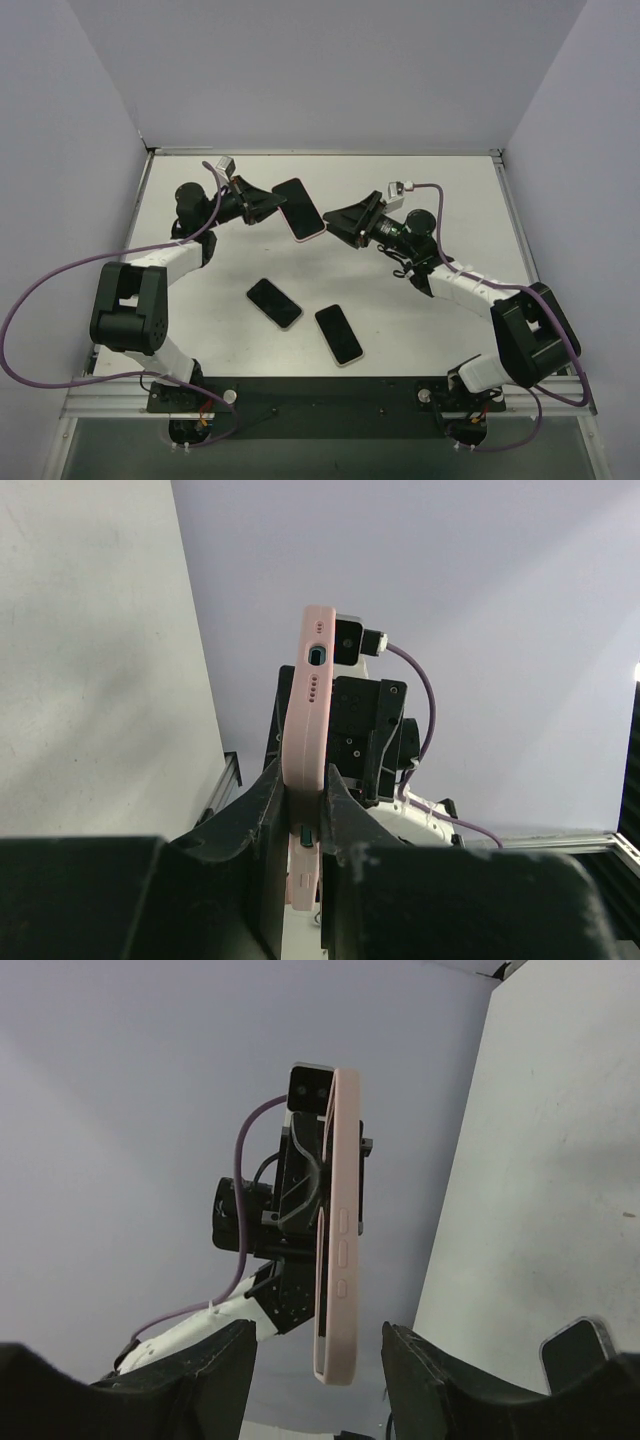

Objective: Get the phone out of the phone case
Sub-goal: Pick up the phone at the center of the board.

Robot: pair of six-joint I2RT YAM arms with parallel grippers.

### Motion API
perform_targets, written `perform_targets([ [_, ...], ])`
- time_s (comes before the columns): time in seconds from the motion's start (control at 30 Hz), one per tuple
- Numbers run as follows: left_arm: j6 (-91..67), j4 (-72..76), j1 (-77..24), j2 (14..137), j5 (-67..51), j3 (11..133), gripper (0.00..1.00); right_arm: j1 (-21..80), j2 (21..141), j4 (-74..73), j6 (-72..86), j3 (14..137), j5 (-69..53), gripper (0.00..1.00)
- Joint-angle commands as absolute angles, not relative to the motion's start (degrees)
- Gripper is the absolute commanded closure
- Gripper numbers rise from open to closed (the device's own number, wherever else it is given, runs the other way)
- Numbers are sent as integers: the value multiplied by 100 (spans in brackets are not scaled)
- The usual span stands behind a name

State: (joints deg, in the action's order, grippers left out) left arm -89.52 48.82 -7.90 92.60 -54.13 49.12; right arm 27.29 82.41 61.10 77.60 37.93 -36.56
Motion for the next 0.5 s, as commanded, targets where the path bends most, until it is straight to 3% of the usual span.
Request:
perform_targets([
  [0.0, -8938, 5238, -809, 9000, -5432, 5010, 100, 2830, 8279, 6891, 7884, 4060, -3779, 49],
  [0.23, -8930, 5168, -809, 8982, -5388, 5054, 100, 3023, 8420, 7031, 7954, 4017, -3727, 66],
  [0.33, -8903, 5124, -809, 8974, -5344, 5045, 100, 3050, 8455, 7180, 8059, 3946, -3674, 79],
  [0.4, -8895, 5124, -800, 8974, -5326, 5036, 100, 3059, 8499, 7277, 8129, 3894, -3613, 95],
  [0.47, -8877, 5133, -809, 8974, -5326, 5045, 100, 3059, 8517, 7391, 8331, 3841, -3534, 100],
])
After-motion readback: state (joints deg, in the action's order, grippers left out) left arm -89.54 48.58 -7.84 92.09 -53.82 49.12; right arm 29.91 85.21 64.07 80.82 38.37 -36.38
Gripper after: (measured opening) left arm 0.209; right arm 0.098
